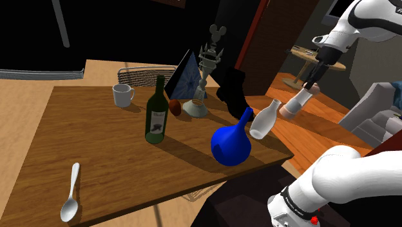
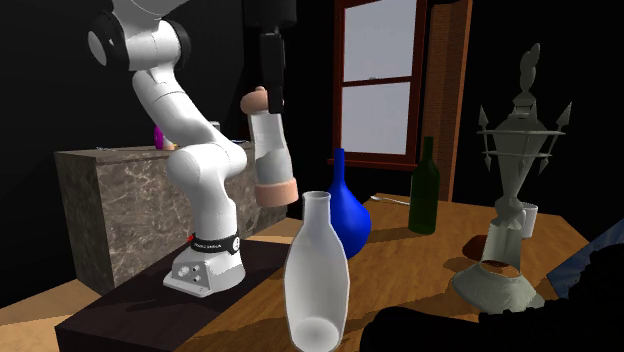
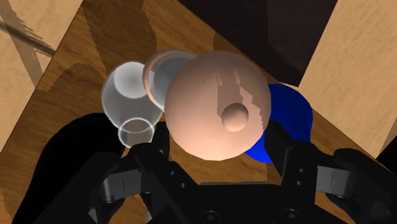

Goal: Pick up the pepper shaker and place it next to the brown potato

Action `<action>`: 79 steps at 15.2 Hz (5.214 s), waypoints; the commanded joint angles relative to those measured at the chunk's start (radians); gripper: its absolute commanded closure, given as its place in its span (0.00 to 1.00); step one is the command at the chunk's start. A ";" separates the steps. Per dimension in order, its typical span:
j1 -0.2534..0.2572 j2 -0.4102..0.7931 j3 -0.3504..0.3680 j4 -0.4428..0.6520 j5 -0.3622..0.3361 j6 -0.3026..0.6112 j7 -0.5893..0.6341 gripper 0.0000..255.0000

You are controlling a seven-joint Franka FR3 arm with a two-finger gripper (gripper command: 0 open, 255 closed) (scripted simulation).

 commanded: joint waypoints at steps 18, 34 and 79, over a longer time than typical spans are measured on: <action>0.108 0.176 0.205 0.134 0.191 0.052 0.266 1.00; 0.233 0.549 0.374 0.459 0.322 0.143 0.526 1.00; 0.281 0.702 0.423 0.098 0.365 0.663 0.493 1.00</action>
